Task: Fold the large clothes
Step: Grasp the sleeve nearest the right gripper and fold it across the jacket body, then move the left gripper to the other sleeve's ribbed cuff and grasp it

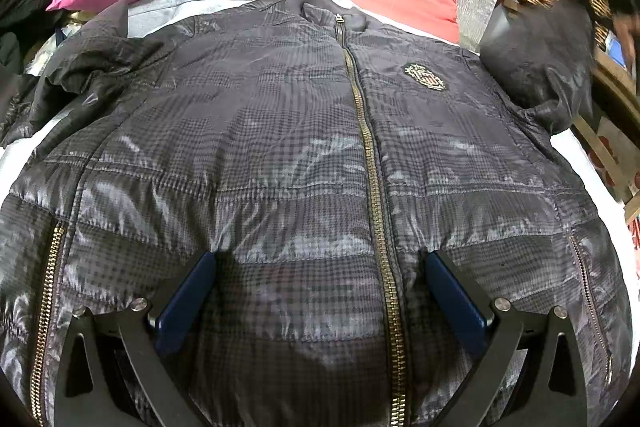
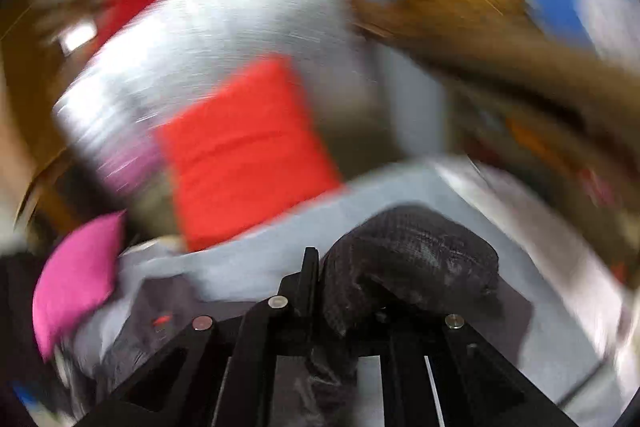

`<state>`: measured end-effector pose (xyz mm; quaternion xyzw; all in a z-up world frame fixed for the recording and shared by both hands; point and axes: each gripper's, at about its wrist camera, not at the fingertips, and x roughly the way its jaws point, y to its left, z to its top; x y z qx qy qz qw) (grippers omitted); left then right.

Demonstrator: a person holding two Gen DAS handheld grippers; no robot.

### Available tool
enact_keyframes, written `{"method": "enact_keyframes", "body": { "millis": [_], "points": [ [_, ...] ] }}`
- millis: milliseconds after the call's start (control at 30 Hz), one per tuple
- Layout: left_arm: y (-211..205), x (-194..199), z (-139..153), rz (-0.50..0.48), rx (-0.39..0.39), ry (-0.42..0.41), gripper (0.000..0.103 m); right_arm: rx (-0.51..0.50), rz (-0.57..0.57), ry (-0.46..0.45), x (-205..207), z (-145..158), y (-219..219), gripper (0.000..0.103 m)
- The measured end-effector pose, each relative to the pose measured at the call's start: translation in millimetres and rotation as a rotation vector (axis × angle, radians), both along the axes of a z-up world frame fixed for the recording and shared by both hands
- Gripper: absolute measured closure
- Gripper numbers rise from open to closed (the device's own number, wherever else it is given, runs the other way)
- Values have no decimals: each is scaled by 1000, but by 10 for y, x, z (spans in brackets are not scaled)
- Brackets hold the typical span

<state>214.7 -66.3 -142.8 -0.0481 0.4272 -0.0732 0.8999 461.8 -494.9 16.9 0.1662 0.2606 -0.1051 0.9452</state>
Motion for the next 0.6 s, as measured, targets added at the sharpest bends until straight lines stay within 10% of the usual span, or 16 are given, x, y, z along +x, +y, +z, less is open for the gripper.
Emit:
{"method": "enact_keyframes", "body": {
  "millis": [200, 233, 267, 300, 600],
  "points": [
    [7, 5, 11, 0, -13, 4, 0, -386, 444, 25, -83, -199, 2114, 89],
    [8, 9, 12, 0, -15, 4, 0, -383, 501, 61, -101, -426, 2324, 74],
    [13, 8, 12, -1, -16, 4, 0, -362, 548, 109, -106, -618, 2458, 27],
    [13, 10, 11, -1, -17, 4, 0, -322, 583, 173, -107, -847, 2561, 9],
    [6, 14, 5, 0, -10, 7, 0, 135, 459, 151, -715, -1292, 1874, 6]
  ]
}}
